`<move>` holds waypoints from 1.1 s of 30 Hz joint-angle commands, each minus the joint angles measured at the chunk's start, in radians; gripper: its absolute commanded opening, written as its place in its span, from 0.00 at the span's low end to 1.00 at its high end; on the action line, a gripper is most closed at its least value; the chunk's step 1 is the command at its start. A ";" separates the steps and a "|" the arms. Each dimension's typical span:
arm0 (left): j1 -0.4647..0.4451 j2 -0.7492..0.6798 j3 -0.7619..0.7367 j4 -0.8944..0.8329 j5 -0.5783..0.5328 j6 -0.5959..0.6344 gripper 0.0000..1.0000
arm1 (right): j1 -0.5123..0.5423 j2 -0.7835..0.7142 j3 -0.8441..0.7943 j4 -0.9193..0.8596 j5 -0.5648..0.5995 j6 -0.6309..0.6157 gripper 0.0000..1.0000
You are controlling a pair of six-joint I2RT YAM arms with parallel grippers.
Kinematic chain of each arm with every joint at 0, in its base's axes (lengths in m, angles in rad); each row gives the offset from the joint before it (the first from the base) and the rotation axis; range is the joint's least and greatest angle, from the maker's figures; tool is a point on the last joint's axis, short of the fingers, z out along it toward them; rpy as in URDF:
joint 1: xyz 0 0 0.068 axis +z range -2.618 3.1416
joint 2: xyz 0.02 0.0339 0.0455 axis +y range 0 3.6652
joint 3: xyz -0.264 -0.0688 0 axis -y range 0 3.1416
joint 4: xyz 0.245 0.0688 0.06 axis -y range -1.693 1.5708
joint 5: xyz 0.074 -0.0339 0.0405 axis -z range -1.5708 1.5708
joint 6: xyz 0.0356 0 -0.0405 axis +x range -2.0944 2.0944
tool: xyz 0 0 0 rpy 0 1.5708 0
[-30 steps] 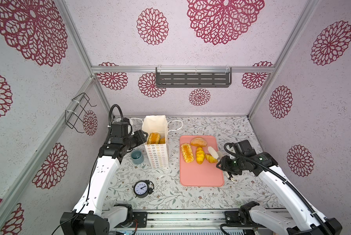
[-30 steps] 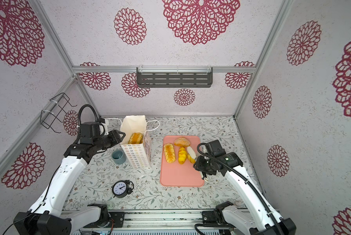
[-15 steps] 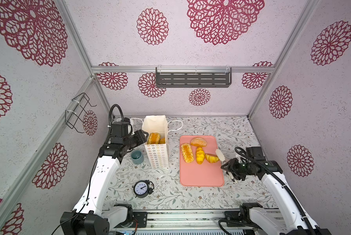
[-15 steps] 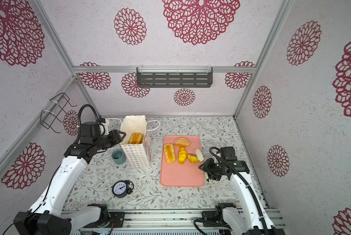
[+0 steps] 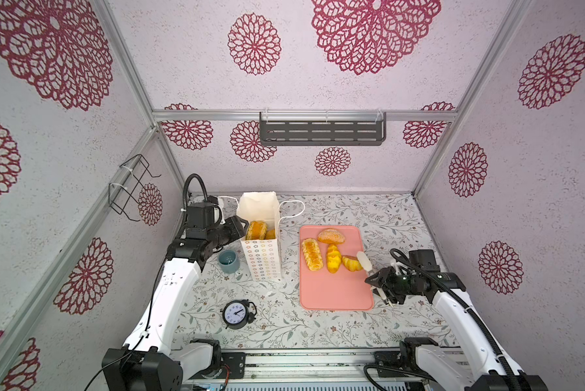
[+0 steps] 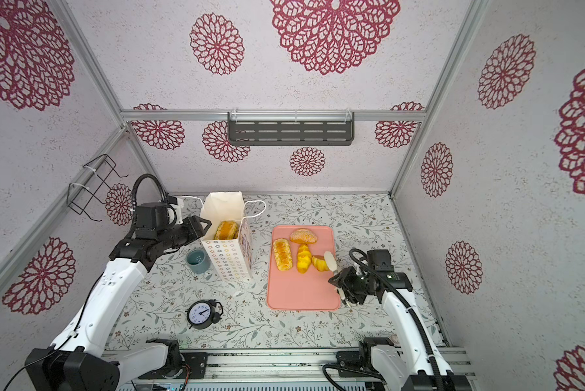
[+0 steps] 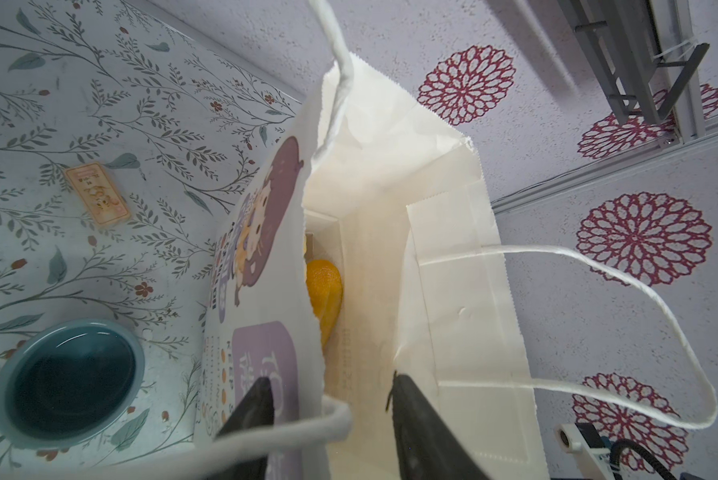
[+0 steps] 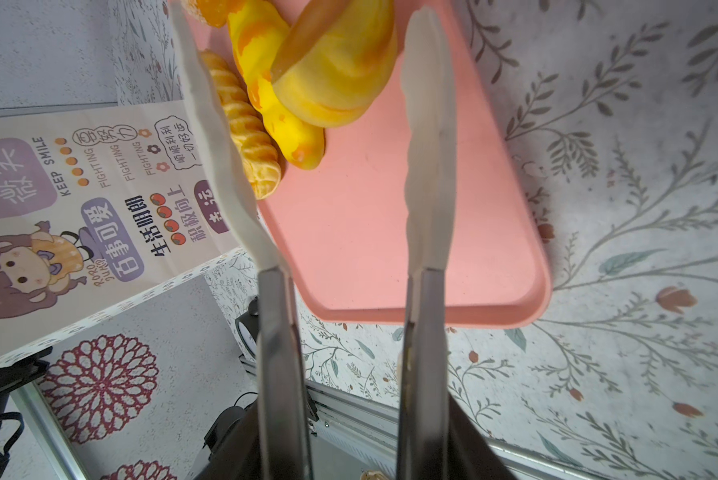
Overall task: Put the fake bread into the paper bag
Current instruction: 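Close the tongs on the yellow-orange bun with right gripper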
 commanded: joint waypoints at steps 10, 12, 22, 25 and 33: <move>-0.015 0.006 -0.010 0.021 0.001 0.016 0.49 | -0.001 0.063 -0.013 0.123 -0.056 0.026 0.51; -0.014 0.006 -0.011 0.021 0.001 0.014 0.49 | 0.001 0.071 -0.013 0.135 -0.061 0.029 0.51; -0.015 0.007 -0.015 0.020 -0.002 0.011 0.49 | 0.018 0.115 -0.037 0.213 -0.082 0.053 0.51; -0.014 0.007 -0.012 0.016 -0.005 0.011 0.49 | 0.021 0.133 -0.036 0.231 -0.084 0.054 0.50; -0.014 0.007 -0.008 0.012 -0.011 0.012 0.49 | 0.039 0.139 -0.030 0.248 -0.088 0.066 0.48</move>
